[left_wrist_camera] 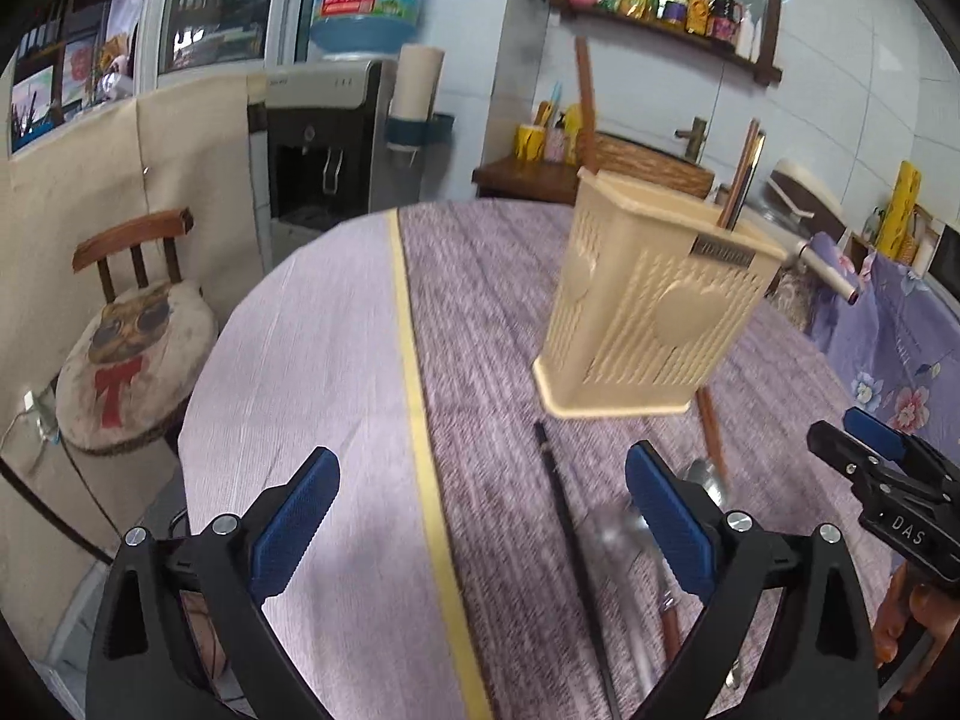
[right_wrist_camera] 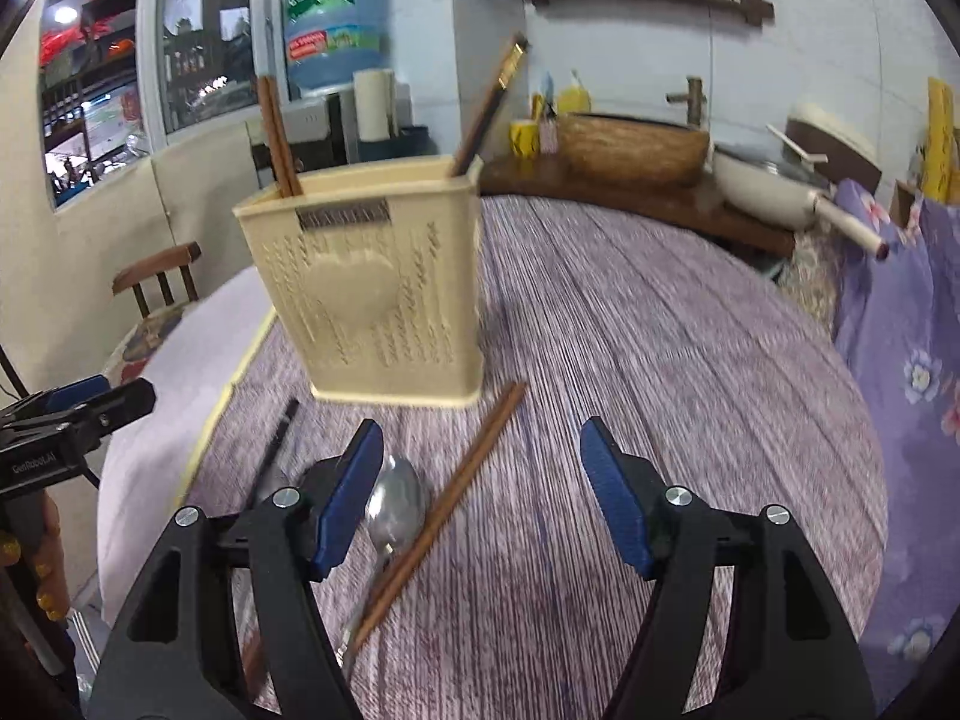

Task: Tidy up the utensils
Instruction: 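Move both open tools down toward the chopsticks and spoons lying on the table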

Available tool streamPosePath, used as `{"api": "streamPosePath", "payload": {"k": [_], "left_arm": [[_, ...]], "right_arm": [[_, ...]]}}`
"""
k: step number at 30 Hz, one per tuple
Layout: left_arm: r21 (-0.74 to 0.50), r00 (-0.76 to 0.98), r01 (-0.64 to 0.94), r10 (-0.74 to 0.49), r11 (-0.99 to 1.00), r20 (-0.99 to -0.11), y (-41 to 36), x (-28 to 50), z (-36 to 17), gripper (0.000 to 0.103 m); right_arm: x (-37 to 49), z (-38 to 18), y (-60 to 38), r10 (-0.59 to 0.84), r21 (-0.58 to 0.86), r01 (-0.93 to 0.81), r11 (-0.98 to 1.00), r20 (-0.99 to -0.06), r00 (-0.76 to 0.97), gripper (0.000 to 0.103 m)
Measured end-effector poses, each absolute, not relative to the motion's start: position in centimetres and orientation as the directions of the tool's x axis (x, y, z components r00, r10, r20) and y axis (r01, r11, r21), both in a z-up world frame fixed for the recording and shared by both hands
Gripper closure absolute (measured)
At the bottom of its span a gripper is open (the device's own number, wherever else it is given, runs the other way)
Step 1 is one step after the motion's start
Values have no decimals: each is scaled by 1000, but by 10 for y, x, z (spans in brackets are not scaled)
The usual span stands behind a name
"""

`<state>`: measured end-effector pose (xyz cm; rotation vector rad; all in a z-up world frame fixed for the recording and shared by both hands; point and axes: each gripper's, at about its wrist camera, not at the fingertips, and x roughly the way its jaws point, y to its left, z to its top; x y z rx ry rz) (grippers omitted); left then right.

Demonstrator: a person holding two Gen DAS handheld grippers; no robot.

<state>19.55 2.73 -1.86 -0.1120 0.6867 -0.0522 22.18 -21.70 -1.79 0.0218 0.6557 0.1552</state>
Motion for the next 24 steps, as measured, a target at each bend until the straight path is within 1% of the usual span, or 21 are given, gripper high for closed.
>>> {"api": "streamPosePath", "payload": {"k": [5,9,18,21,24], "left_arm": [[-113,740,-9,-69,994,-669,35,192,-39,8],[-118,726,-11,-73,993,-683,35,192,-46,8],[-60,711,27,-61,998,-701,19,193,-54,10],[-48,700,34,-58,998,-712,16,194,-58,15],[-40,691,44,-59,998,-720,11,194,-61,18]], "right_arm": [[221,-43,-230,94,63,-69,996,-664,742,35],[224,-55,-230,80,57,-56,997,-700,709,35],[225,-70,-206,131,73,-115,991,-741,658,35],[223,-73,-196,106,31,-126,992,-751,652,35],[225,-78,-195,107,40,-119,992,-766,634,35]]}}
